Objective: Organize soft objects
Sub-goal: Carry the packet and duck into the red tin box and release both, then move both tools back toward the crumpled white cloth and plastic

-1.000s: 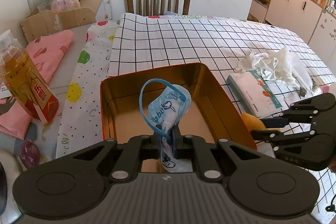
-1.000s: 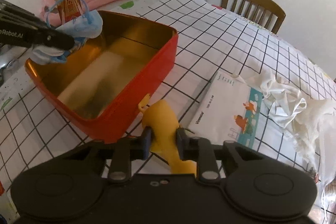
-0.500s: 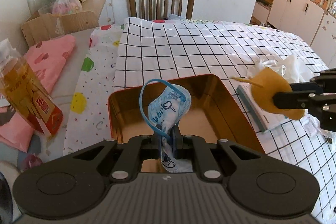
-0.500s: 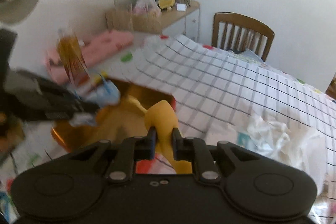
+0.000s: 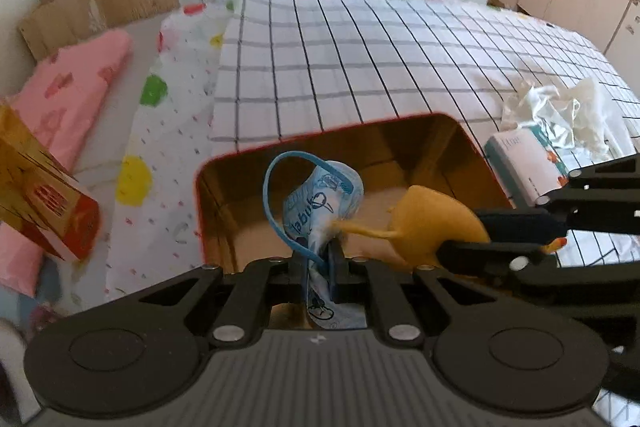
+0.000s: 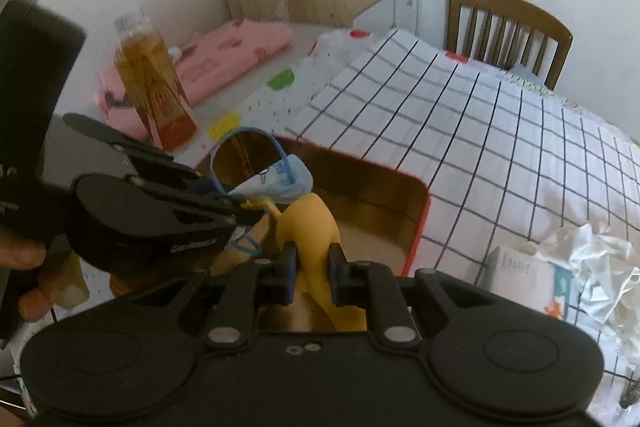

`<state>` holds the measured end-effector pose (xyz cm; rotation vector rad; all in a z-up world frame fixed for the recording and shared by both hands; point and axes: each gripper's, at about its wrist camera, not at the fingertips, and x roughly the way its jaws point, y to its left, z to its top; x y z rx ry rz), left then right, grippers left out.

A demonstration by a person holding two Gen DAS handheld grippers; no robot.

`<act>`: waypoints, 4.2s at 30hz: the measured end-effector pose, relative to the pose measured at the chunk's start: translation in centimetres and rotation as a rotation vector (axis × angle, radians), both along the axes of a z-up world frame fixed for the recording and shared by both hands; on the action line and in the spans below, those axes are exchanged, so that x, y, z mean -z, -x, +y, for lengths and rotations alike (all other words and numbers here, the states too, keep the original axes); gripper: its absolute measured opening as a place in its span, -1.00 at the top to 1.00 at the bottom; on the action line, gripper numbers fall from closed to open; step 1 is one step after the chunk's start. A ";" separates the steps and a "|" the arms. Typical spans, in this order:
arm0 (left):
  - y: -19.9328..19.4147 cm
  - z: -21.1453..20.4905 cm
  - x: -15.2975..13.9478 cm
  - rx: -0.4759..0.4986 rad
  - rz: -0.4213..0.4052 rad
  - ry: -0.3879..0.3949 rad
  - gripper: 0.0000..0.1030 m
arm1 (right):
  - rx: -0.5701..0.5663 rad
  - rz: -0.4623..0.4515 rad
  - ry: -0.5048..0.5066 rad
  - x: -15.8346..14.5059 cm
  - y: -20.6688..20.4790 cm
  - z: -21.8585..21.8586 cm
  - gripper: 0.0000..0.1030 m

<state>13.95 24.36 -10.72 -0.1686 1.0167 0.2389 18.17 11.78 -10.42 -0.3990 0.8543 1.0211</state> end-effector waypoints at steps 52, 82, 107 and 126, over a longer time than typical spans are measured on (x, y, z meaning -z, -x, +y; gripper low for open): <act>4.3 -5.1 -6.9 0.083 -0.215 -0.024 -0.44 | 0.108 -0.060 -0.194 -6.3 2.8 -9.7 -0.52; -2.7 -21.5 -9.2 0.146 -0.330 0.012 -1.00 | 0.292 -0.061 -0.280 -6.8 -5.3 -29.3 -0.84; -14.4 -24.4 -3.8 0.126 -0.274 -0.006 -1.00 | 0.337 -0.040 -0.144 -2.1 -16.3 -32.4 -0.60; -22.4 -19.6 2.5 0.062 -0.132 0.017 -1.00 | 0.326 0.020 -0.046 1.4 -20.2 -28.6 -0.49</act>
